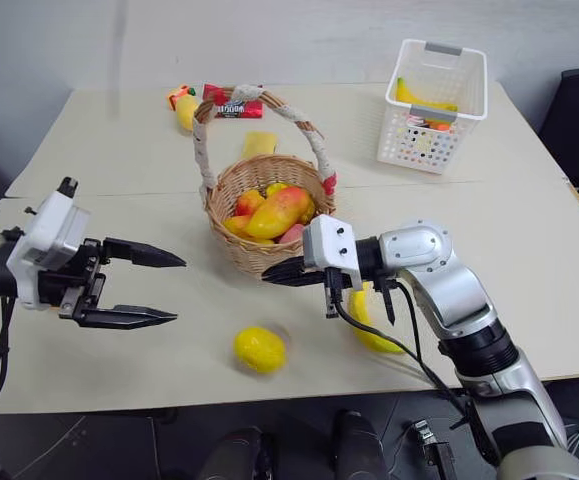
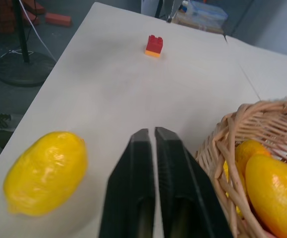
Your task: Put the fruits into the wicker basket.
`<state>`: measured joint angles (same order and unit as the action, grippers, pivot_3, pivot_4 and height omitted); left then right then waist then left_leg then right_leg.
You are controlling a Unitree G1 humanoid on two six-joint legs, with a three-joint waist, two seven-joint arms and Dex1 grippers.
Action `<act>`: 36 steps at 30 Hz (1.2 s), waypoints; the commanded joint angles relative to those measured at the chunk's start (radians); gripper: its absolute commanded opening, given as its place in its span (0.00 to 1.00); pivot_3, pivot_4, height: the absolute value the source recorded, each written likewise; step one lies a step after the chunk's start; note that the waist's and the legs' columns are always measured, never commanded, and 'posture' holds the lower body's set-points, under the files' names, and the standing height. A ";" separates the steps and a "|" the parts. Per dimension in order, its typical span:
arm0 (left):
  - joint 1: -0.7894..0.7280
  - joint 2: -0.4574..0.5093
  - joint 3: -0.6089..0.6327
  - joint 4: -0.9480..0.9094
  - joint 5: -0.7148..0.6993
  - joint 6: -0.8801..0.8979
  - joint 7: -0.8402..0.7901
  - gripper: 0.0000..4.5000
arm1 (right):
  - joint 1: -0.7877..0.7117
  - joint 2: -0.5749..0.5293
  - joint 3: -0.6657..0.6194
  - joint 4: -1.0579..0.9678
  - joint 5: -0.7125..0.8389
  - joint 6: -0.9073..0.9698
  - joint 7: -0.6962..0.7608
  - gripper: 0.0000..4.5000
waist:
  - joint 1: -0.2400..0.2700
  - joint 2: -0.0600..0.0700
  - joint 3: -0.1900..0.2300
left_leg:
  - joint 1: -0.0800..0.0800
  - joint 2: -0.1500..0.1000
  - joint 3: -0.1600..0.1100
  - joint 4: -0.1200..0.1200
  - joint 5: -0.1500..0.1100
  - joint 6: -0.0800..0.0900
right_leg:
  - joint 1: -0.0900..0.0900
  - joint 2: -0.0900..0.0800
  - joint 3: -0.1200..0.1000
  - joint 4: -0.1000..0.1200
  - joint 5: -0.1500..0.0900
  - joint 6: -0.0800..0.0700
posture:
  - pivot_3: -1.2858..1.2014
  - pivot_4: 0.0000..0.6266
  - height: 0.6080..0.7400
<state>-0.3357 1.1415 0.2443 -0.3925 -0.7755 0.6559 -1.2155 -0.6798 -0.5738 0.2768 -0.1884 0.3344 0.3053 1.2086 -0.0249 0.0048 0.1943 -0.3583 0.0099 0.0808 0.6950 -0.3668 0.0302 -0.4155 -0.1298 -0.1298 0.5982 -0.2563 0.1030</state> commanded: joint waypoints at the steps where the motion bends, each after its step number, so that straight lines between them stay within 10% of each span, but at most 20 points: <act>1: 0.015 0.019 0.028 -0.002 0.015 -0.010 -0.016 0.83 | 0.010 -0.025 0.022 -0.049 -0.025 -0.032 0.034 0.34 | 0.000 0.000 0.000 | 0.000 0.000 0.000 0.000 0.000 0.000 | 0.000 0.000 0.000 0.000 0.000 0.000 | 0.52 0.24 1.00; 5: 0.023 0.027 0.045 -0.013 0.003 0.006 -0.018 0.83 | 0.032 -0.032 0.061 -0.073 -0.053 -0.076 0.072 0.63 | 0.000 0.000 0.000 | 0.000 0.000 0.000 0.000 0.000 0.000 | 0.000 0.000 0.000 0.000 0.000 0.000 | 0.52 0.24 1.00; 21: 0.189 0.040 0.191 -0.077 -0.006 0.075 -0.021 0.83 | 0.014 0.122 0.224 0.116 -0.226 -0.330 0.109 0.63 | -0.003 0.000 0.000 | 0.000 0.002 0.001 0.002 -0.001 -0.001 | -0.001 0.001 0.000 0.004 -0.002 -0.003 | 0.52 0.24 1.00; 27: 0.296 0.030 0.289 -0.128 -0.018 0.098 -0.022 0.83 | 0.036 0.120 0.231 0.104 -0.240 -0.370 0.122 0.97 | -0.001 0.000 0.000 | 0.000 0.002 0.000 0.002 -0.001 -0.002 | -0.001 0.001 0.000 0.004 -0.002 -0.003 | 0.52 0.24 1.00; 36: 0.325 0.025 0.330 -0.133 -0.022 0.111 -0.017 0.83 | -0.002 0.182 0.271 0.193 -0.318 -0.509 0.102 0.99 | -0.004 0.000 0.000 | 0.000 0.003 0.000 0.002 -0.002 -0.003 | -0.002 0.001 0.000 0.005 -0.002 -0.004 | 0.52 0.24 1.00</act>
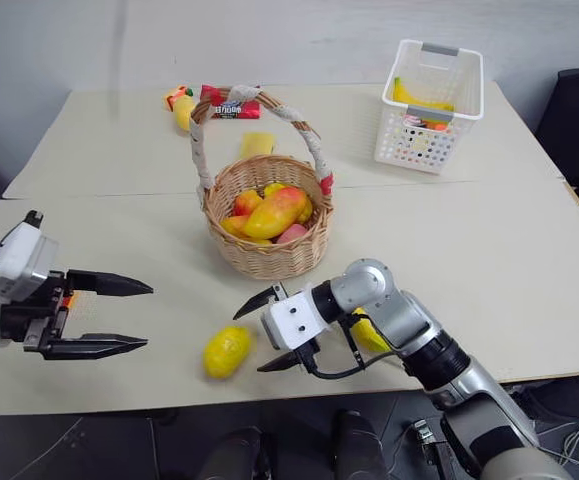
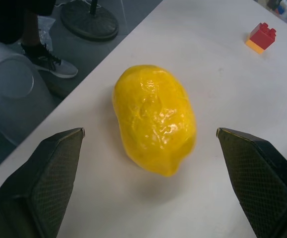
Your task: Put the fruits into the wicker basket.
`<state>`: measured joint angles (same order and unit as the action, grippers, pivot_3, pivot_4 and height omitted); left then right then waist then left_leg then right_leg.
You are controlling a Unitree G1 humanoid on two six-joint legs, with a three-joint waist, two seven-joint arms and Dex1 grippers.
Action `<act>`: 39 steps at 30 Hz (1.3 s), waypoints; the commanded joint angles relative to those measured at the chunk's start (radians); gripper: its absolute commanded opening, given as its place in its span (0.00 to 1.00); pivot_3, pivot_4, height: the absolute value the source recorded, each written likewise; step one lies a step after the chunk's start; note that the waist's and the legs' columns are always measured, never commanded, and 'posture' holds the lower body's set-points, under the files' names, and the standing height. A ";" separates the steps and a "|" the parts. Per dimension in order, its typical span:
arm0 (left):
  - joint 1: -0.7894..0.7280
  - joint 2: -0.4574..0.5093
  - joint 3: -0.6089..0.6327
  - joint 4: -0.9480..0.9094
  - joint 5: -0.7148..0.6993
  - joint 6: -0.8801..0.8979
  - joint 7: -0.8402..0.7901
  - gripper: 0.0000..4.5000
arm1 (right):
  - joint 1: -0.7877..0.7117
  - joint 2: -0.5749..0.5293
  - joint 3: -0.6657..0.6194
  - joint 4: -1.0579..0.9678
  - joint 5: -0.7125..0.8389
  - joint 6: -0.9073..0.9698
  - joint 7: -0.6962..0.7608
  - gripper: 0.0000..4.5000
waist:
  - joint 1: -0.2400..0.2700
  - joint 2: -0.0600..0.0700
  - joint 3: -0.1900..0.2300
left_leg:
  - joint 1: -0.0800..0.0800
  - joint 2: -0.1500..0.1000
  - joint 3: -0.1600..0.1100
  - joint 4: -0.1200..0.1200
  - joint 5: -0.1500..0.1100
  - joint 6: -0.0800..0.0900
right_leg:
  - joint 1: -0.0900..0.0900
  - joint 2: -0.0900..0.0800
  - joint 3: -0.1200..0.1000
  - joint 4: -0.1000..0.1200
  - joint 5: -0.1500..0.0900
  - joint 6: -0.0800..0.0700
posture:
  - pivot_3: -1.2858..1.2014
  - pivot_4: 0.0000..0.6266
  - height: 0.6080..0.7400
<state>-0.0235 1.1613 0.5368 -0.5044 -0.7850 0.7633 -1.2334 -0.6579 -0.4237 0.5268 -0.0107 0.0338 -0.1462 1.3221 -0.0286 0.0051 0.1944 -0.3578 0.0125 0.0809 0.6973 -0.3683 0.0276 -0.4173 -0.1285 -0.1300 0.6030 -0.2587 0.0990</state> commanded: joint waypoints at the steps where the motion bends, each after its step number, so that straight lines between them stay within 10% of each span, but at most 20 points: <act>1: 0.016 0.005 0.043 -0.023 -0.013 0.005 0.000 0.83 | -0.031 0.047 0.030 0.031 -0.025 -0.068 -0.015 0.99 | 0.000 0.000 0.000 | 0.000 0.000 0.000 0.000 0.000 0.000 | 0.000 0.000 0.000 0.000 0.000 0.000 | 0.52 0.24 1.00; 13: 0.043 0.014 0.096 -0.035 -0.006 0.013 -0.001 0.83 | -0.106 0.196 0.098 0.271 -0.061 -0.157 -0.002 0.99 | -0.003 0.000 0.000 | 0.000 0.001 0.000 0.000 0.000 -0.001 | -0.001 0.001 0.000 0.001 -0.001 -0.001 | 0.52 0.24 1.00; 20: 0.046 0.007 0.096 -0.036 -0.002 0.006 0.007 0.83 | -0.104 0.207 0.068 0.294 -0.017 -0.120 0.029 0.58 | -0.003 0.000 0.000 | 0.000 0.001 0.000 0.000 -0.001 -0.001 | -0.001 0.001 0.001 0.001 -0.001 -0.001 | 0.52 0.24 1.00; 25: 0.025 -0.005 0.055 -0.033 -0.003 -0.016 0.018 0.83 | -0.042 0.139 -0.036 0.143 0.146 0.071 0.060 0.57 | 0.001 0.000 0.000 | 0.000 0.001 -0.001 0.000 -0.001 -0.001 | -0.001 0.000 0.001 0.001 -0.001 -0.001 | 0.52 0.24 1.00; 32: -0.143 -0.061 -0.044 0.016 -0.092 -0.005 0.088 0.83 | -0.075 0.015 -0.388 -0.158 0.449 0.661 -0.220 0.57 | 0.003 0.001 0.000 | 0.000 0.001 -0.002 0.000 -0.001 -0.002 | 0.000 -0.002 0.007 0.002 -0.001 -0.001 | 0.52 0.24 1.00; 39: -0.315 -0.136 -0.168 0.097 -0.064 -0.037 0.153 0.83 | -0.235 0.048 -0.392 -0.076 0.311 0.834 -0.534 0.57 | -0.002 0.000 0.000 | -0.001 0.002 0.006 -0.002 -0.001 -0.003 | -0.008 0.001 0.009 0.008 -0.002 -0.003 | 0.52 0.24 1.00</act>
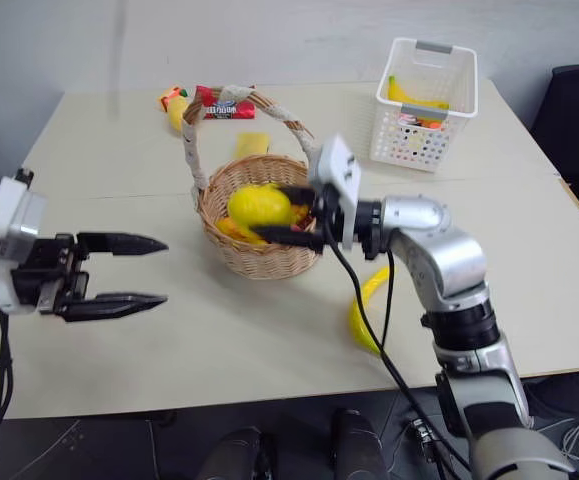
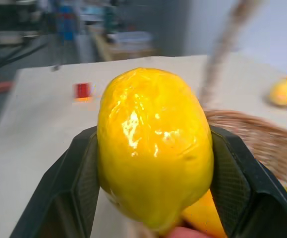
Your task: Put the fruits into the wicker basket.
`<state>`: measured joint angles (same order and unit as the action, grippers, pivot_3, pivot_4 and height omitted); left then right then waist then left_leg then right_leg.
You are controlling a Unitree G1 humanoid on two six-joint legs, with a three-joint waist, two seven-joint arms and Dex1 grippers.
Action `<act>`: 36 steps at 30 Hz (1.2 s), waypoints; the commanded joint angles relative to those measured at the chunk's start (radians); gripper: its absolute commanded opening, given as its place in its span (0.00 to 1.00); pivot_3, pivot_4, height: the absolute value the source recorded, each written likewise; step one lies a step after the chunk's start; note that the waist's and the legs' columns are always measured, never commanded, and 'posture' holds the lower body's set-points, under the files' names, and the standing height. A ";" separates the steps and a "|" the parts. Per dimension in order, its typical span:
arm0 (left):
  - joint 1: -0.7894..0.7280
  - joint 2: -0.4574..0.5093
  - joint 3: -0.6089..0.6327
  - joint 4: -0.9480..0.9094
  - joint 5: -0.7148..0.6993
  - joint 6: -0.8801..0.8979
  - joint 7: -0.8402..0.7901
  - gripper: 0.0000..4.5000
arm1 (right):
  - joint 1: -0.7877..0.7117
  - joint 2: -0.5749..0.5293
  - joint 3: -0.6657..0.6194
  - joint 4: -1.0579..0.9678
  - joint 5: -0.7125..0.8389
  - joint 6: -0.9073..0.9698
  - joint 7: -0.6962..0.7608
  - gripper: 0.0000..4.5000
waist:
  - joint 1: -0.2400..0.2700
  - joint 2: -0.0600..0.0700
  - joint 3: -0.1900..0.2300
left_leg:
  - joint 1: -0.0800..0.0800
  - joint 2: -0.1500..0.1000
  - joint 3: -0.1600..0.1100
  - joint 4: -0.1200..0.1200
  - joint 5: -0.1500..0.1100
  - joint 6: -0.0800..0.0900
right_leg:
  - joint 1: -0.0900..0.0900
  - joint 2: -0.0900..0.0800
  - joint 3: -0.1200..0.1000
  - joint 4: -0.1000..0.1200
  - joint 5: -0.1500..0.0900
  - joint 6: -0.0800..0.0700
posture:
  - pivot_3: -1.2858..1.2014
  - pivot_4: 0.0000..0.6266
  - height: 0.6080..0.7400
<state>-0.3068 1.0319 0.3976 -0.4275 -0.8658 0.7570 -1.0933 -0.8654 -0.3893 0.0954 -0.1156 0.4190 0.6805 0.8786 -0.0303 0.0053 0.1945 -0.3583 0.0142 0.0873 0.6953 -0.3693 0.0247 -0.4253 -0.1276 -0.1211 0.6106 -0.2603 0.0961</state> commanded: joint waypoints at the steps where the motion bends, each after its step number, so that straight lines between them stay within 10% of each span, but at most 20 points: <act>1: -0.039 -0.010 -0.043 0.028 0.029 -0.042 0.010 0.83 | -0.033 0.017 0.065 0.059 -0.111 -0.015 -0.107 0.57 | 0.000 0.000 0.000 | -0.001 0.000 0.003 -0.001 0.000 0.000 | -0.003 0.001 0.000 0.001 0.000 0.000 | 0.52 0.24 1.00; 8: -0.091 -0.016 -0.100 0.077 0.063 -0.090 -0.011 0.83 | -0.021 -0.012 0.071 0.051 -0.130 -0.025 -0.092 0.99 | 0.002 0.000 0.000 | -0.013 -0.001 0.007 0.002 0.001 0.002 | -0.016 0.001 0.002 0.002 0.001 0.002 | 0.52 0.24 1.00; 18: -0.199 -0.076 -0.240 0.158 0.121 -0.152 -0.075 0.83 | 0.113 -0.291 -0.247 -0.354 0.286 0.321 0.047 0.99 | 0.017 -0.001 0.000 | -0.015 -0.002 0.007 0.004 0.002 0.004 | -0.016 0.001 0.003 0.002 0.002 0.003 | 0.52 0.24 1.00; 27: -0.249 -0.090 -0.305 0.192 0.146 -0.172 -0.173 0.83 | 0.800 -0.732 -0.846 -0.448 0.246 0.260 0.420 0.99 | 0.053 -0.003 0.001 | -0.013 -0.003 0.009 0.004 0.001 0.007 | -0.013 0.001 0.005 -0.001 0.003 0.006 | 0.52 0.24 1.00; 36: -0.255 -0.110 -0.316 0.176 0.155 -0.160 -0.177 0.83 | 0.856 -0.722 -0.657 -0.405 0.114 -0.029 0.362 0.99 | 0.048 -0.004 0.001 | 0.002 -0.001 0.011 0.004 0.001 0.007 | -0.001 0.002 0.011 -0.005 0.006 0.006 | 0.52 0.24 1.00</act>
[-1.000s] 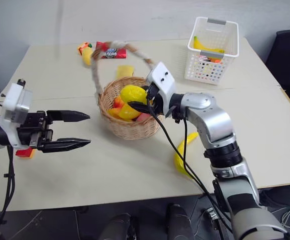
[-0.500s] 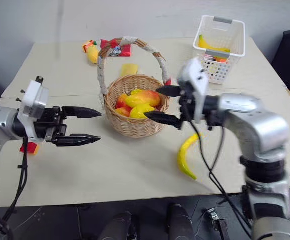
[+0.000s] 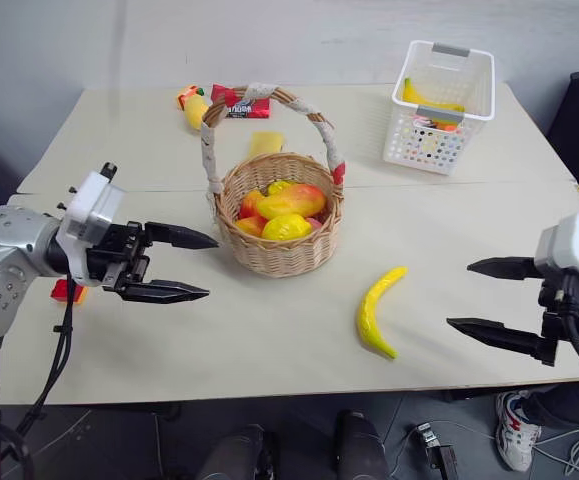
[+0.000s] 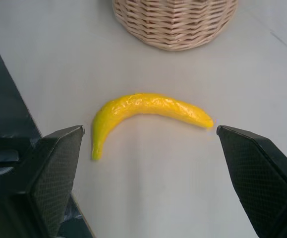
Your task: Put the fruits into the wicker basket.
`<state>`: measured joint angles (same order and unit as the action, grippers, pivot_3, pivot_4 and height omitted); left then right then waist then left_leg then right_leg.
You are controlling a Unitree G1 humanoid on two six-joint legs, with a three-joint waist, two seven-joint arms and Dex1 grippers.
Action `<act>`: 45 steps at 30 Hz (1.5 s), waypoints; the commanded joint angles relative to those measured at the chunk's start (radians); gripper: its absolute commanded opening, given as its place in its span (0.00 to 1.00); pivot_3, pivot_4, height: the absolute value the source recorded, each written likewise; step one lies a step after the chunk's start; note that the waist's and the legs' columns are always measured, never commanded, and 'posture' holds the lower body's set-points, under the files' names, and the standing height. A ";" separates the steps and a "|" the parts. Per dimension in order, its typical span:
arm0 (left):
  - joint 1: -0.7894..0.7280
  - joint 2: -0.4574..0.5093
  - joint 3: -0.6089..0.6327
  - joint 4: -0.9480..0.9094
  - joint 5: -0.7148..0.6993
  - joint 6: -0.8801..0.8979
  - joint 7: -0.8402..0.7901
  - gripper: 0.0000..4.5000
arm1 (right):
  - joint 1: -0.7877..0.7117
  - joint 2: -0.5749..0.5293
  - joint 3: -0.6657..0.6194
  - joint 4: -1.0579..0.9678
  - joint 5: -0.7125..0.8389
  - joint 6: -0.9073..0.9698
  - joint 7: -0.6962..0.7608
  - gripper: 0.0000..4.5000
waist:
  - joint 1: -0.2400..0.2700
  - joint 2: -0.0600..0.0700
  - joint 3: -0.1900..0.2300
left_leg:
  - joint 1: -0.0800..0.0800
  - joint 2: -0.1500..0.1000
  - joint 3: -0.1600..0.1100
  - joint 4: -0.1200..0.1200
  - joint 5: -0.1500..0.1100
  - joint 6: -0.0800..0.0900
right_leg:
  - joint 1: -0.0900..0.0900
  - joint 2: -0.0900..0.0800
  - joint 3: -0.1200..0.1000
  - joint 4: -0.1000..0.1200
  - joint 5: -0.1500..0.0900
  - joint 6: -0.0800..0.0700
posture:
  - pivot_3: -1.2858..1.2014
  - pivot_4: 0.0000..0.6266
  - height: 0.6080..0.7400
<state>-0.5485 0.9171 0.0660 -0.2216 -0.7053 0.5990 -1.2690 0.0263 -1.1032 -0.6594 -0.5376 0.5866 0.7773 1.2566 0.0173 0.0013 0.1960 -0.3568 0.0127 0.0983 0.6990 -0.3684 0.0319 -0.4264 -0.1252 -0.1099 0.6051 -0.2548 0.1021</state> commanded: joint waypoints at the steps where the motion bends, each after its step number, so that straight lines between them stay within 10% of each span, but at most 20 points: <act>1: -0.010 0.006 0.018 -0.038 -0.009 0.003 0.001 0.83 | -0.052 -0.013 0.147 0.029 -0.080 -0.179 -0.012 0.99 | 0.000 0.000 0.000 | 0.000 0.000 0.000 0.000 0.000 0.000 | 0.000 0.000 0.000 0.000 0.000 0.000 | 0.52 0.24 1.00; 13: 0.076 0.032 0.102 -0.193 -0.075 0.099 0.083 0.83 | -0.494 0.083 0.818 0.429 -0.499 -0.953 0.197 0.99 | -0.016 -0.001 0.001 | -0.002 0.001 0.000 0.000 0.000 -0.001 | -0.001 0.001 -0.001 0.001 0.000 0.000 | 0.52 0.24 1.00; 24: 0.153 0.049 0.180 -0.294 -0.138 0.155 0.179 0.83 | -0.755 0.323 1.029 0.795 -0.616 -1.172 0.234 0.99 | -0.023 -0.001 0.002 | -0.002 0.001 -0.001 0.001 0.000 -0.001 | -0.001 0.001 -0.002 0.002 0.000 0.000 | 0.52 0.24 1.00; 27: 0.159 0.055 0.190 -0.302 -0.148 0.161 0.191 0.83 | -0.785 0.343 1.058 0.868 -0.634 -1.213 0.260 0.85 | -0.020 -0.001 0.002 | -0.002 0.001 -0.001 0.001 0.000 -0.001 | -0.001 0.001 -0.002 0.002 0.000 -0.001 | 0.52 0.24 1.00; 37: 0.158 0.060 0.188 -0.289 -0.142 0.148 0.201 0.83 | -0.756 0.349 1.004 0.893 -0.522 -1.003 0.291 0.16 | -0.022 -0.001 0.002 | -0.001 0.001 -0.002 0.002 0.000 -0.002 | 0.001 0.001 -0.003 0.004 0.000 -0.001 | 0.52 0.24 1.00; 45: 0.185 0.069 0.263 -0.157 -0.085 0.106 0.221 0.83 | -0.742 0.402 0.815 0.334 -0.105 -0.157 0.016 0.16 | -0.027 -0.001 0.002 | -0.003 0.002 -0.003 0.002 0.000 -0.002 | -0.002 0.000 -0.004 0.006 -0.001 -0.002 | 0.52 0.24 1.00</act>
<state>-0.3604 0.9668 0.2828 -0.3752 -0.7923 0.7253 -1.0476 -0.6763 -0.7264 0.1958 -0.1122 0.4086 0.4900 1.3491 -0.0097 0.0007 0.1980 -0.3600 0.0149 0.0956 0.7013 -0.3684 0.0293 -0.4286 -0.1252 -0.1148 0.6111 -0.2556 0.1002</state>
